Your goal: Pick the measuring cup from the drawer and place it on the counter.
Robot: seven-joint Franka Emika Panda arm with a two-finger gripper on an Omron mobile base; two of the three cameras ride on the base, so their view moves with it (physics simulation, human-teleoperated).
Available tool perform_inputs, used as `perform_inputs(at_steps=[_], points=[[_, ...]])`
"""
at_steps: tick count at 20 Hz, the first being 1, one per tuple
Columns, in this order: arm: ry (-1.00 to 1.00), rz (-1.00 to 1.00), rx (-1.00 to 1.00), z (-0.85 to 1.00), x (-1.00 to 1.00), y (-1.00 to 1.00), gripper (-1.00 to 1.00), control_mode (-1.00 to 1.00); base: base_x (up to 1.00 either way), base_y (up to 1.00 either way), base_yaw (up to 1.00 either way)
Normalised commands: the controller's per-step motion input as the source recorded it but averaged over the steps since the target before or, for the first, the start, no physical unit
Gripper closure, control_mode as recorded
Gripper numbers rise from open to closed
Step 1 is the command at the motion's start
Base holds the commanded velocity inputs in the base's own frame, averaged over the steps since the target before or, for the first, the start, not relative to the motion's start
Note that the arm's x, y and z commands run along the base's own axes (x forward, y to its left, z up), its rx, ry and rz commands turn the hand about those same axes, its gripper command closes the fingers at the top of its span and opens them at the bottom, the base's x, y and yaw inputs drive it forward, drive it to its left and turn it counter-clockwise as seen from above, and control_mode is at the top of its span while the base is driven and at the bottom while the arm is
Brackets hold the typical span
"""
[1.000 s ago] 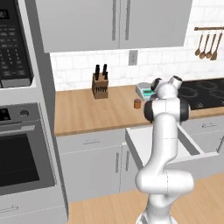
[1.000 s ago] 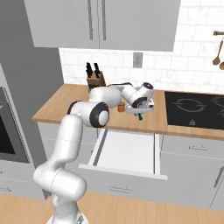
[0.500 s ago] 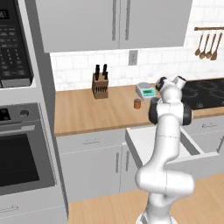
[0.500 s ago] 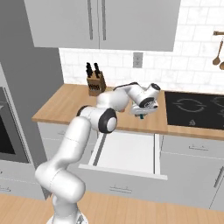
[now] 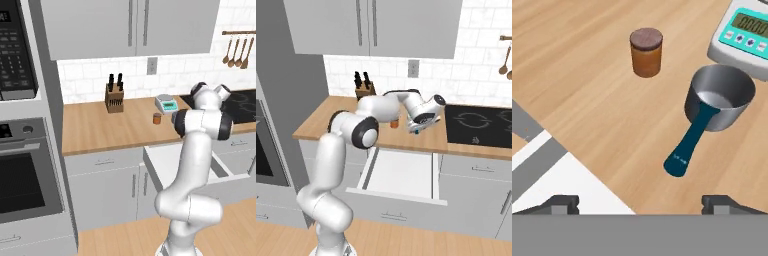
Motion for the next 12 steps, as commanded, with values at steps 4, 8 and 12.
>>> perform_inputs(at_steps=[4, 8, 12], points=[[-0.25, 0.02, -0.13, 0.30, -1.00, 0.32, -1.00, -1.00, 0.00, 0.00, 0.00], [-0.24, 0.02, -0.13, 0.66, -1.00, 0.47, -1.00, -1.00, 0.00, 0.00, 0.00], [-0.20, 0.01, -0.12, 0.98, -0.88, 0.47, -1.00, -1.00, 0.00, 0.00, 0.00]])
